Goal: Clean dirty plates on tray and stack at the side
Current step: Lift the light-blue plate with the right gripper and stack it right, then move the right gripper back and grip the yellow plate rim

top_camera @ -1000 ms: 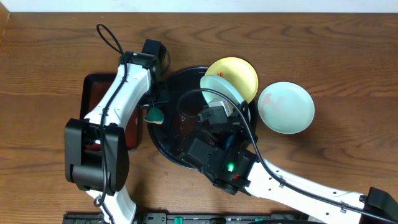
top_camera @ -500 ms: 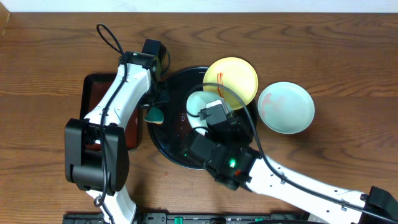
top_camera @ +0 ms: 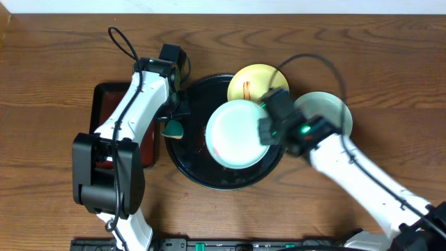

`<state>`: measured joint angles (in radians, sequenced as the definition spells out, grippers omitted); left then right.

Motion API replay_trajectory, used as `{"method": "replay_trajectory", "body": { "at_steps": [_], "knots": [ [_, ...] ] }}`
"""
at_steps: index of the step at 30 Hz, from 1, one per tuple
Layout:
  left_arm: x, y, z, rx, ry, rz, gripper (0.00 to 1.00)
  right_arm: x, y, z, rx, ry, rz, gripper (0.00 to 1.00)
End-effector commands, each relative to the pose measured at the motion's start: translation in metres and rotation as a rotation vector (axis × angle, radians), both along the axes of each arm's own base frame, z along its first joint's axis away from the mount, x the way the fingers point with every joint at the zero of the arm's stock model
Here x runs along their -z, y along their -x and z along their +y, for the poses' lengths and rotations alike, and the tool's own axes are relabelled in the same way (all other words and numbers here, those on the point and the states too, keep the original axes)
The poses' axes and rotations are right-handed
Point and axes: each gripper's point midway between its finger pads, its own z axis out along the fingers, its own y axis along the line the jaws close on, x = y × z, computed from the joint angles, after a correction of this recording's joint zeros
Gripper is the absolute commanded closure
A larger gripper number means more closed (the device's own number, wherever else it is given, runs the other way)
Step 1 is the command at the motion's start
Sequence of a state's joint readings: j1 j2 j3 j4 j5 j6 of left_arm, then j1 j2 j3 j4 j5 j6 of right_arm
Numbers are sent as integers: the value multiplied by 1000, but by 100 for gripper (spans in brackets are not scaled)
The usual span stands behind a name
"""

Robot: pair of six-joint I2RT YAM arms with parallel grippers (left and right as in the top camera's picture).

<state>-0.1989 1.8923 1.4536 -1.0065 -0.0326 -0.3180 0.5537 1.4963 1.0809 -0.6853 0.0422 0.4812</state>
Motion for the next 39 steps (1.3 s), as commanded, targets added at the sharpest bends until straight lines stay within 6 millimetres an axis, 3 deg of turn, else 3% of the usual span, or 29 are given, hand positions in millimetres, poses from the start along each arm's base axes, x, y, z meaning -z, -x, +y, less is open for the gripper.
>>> {"method": "replay_trajectory", "body": {
  "at_steps": [1,8,13,17,26,32,35,39],
  "knots": [
    [-11,-5,0,-10,2,-33,92,-12,-11,-21,38,-186,78,99],
    [-11,-5,0,-10,2,-34,93,-7,-35,-129,262,-161,76,99],
    [-11,-5,0,-10,2,-34,93,-1,-35,-202,439,-58,66,99],
    [-11,-5,0,-10,2,-34,92,11,-29,-240,540,30,92,99],
    [-11,-6,0,-10,3,-38,92,48,-36,-249,553,71,159,99],
    [-11,-6,0,-10,3,-38,92,80,-32,-241,532,51,256,95],
    [-11,-6,0,-10,3,-38,92,83,-33,-231,487,21,265,86],
    [-11,-6,0,-10,3,-38,92,67,-45,-215,430,-48,224,76]
  ]
}}
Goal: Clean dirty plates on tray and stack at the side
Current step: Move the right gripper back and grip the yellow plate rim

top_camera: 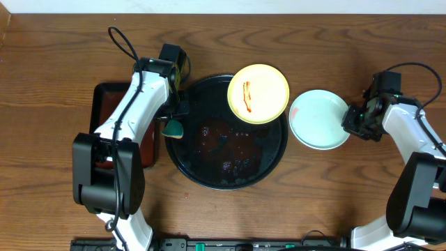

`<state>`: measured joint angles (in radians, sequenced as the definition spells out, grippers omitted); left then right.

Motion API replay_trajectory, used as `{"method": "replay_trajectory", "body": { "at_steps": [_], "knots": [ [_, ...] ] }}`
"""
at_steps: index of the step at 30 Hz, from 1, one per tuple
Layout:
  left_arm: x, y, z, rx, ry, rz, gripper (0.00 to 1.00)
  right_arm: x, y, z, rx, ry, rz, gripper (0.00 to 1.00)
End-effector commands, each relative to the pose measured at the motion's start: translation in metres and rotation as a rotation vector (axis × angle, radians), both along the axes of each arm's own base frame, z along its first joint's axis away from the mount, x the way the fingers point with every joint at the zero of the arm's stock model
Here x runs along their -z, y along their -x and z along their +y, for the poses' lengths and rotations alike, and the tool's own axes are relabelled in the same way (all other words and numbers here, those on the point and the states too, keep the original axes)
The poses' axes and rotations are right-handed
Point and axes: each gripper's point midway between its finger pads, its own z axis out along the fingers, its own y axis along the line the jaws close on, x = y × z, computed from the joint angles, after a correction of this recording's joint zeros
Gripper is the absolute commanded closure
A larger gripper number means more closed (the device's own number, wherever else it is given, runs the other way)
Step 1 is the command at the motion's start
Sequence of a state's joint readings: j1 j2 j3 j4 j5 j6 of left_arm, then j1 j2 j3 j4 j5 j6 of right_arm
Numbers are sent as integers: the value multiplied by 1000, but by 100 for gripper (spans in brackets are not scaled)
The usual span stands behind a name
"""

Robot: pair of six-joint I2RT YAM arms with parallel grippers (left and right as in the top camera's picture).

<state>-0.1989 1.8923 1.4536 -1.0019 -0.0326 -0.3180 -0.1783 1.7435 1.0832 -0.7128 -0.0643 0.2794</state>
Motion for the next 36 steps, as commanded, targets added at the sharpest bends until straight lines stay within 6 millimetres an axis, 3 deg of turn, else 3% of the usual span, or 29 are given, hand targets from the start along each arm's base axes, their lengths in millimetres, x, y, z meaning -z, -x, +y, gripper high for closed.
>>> {"method": "replay_trajectory", "body": {
  "at_steps": [1,5,9,13,17,24,29,36],
  "knots": [
    [-11,-5,0,-10,2,-33,92,-21,-18,21,-69,-71,-78,76],
    [-11,-5,0,-10,2,-33,92,-49,-38,37,-109,-129,-158,75],
    [-11,-5,0,-10,2,-33,92,-72,-66,68,-191,-233,-292,76],
    [-11,-5,0,-10,2,-34,92,-75,-89,98,-320,-225,-391,75],
    [-11,-6,0,-10,3,-38,92,-59,-107,140,-495,-179,-447,75],
    [-11,-8,-1,-10,4,-46,92,-12,-116,180,-576,-106,-418,73],
    [-11,-8,-1,-10,4,-46,92,5,-117,187,-572,-74,-401,75],
    [-11,-8,-1,-10,4,-46,92,7,-116,188,-538,-85,-387,94]
  ]
}}
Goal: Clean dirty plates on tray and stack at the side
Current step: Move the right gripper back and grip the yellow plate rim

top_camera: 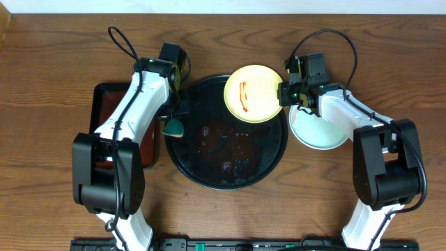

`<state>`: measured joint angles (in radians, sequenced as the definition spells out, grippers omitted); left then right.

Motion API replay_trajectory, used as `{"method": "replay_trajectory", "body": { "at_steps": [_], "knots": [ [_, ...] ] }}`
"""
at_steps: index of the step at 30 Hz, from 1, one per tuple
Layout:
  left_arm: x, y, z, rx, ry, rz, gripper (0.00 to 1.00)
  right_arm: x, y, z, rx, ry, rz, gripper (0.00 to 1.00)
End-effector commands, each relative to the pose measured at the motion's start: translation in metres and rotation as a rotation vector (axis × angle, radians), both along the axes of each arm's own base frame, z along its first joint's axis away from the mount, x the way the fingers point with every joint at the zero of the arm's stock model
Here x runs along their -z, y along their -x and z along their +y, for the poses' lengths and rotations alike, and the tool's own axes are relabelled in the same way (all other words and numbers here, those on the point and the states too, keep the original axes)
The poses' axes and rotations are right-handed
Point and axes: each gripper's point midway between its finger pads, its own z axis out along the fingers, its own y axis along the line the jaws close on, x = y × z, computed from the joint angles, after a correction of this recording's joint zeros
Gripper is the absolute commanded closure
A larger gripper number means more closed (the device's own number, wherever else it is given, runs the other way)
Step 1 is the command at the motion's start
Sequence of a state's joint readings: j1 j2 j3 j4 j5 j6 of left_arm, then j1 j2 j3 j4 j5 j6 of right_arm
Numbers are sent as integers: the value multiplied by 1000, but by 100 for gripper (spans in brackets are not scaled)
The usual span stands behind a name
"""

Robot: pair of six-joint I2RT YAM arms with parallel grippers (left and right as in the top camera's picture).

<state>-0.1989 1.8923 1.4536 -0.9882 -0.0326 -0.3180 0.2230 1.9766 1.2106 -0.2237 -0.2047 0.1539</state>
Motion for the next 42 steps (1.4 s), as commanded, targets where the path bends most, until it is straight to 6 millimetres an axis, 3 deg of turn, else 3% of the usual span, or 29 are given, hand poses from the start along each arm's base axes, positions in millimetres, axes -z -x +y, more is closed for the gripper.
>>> {"method": "replay_trajectory", "body": {
  "at_steps": [1,5,8,10,14,22,30,34,38,42],
  "knots": [
    [-11,-5,0,-9,2,-32,92,3,1,-1,32,2,20,96],
    [-11,-5,0,-9,2,-32,92,-11,4,1,48,-22,34,99],
    [-11,-5,0,-10,2,-32,92,-33,8,6,36,-27,19,99],
    [-11,-5,0,-10,2,-33,92,-55,18,18,30,-47,10,99],
    [-11,-5,0,-10,2,-35,92,-67,39,39,29,-71,50,99],
    [-11,-5,0,-10,2,-34,92,-29,86,73,72,-21,244,99],
    [-11,-5,0,-9,2,-34,92,11,111,99,45,27,339,99],
    [-11,-5,0,-10,2,-34,92,25,116,100,55,43,371,99],
    [-10,-3,-4,-5,24,-25,92,26,112,96,34,53,358,89],
    [-11,3,-32,87,168,6,93,26,106,90,38,60,341,86]
  ]
}}
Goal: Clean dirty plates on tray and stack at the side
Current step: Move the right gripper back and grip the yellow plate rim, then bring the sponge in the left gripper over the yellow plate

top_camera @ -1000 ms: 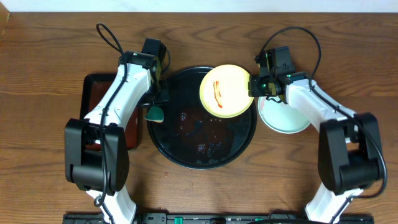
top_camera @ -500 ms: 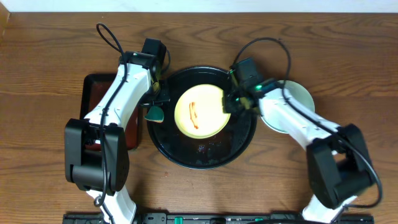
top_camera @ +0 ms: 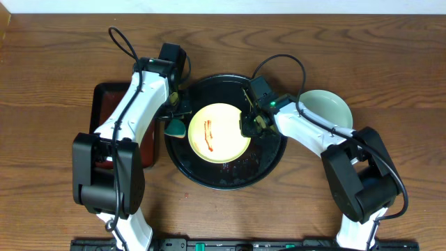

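Observation:
A yellow plate with a red streak sits over the middle of the round black tray. My right gripper is at the plate's right rim, shut on it. Just off the tray's left edge, my left gripper is shut on a teal sponge, which nearly touches the yellow plate's left rim. A clean mint-green plate lies on the table to the right of the tray, partly under the right arm.
A dark red rectangular tray lies at the left under the left arm. Reddish smears show on the black tray's floor near its front. Bare wooden table surrounds everything.
The yellow plate has moved from the tray's back right rim to the tray's middle, with my right gripper at its right edge. The left gripper and sponge have stayed put.
First my right gripper held the mint-green plate over the tray. Then that plate lay on the table to the right, the gripper at its far edge. Then the gripper was at the yellow plate's rim, and now that plate is in the tray's middle beside the sponge.

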`<state>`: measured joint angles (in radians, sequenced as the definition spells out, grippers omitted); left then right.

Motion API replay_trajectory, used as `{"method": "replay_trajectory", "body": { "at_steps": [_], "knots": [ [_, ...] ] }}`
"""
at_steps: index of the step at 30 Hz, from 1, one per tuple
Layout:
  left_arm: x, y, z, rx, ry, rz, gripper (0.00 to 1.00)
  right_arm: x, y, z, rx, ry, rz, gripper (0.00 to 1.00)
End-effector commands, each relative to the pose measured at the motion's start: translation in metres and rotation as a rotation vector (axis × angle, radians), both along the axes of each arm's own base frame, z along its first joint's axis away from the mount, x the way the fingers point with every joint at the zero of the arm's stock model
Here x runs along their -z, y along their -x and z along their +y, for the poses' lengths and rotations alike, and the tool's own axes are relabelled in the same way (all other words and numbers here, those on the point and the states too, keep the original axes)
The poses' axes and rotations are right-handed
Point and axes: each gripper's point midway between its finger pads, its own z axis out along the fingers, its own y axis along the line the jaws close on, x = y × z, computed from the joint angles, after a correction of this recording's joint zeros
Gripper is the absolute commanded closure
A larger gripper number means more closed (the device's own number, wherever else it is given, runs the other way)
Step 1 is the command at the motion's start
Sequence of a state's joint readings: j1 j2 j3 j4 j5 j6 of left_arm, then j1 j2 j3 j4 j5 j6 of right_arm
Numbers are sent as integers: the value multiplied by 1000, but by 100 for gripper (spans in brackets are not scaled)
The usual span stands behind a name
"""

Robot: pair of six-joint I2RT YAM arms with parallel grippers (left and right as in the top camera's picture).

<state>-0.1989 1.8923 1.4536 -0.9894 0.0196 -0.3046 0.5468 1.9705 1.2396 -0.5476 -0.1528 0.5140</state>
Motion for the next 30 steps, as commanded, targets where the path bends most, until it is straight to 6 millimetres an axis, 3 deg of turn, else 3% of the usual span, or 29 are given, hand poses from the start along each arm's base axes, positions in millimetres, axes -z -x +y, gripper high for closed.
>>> {"method": "replay_trajectory", "body": {
  "at_steps": [1,7,15,30],
  "knots": [
    [-11,1,-27,78,134,-4,93,3,-11,-10,14,26,-22,87],
    [-12,7,-48,133,149,0,92,2,-13,-12,20,22,-28,99],
    [7,12,-72,169,157,-19,92,2,-13,-12,24,21,-26,99],
    [46,17,-86,175,168,-42,93,3,-12,-12,24,22,-23,99]
  ]
}}
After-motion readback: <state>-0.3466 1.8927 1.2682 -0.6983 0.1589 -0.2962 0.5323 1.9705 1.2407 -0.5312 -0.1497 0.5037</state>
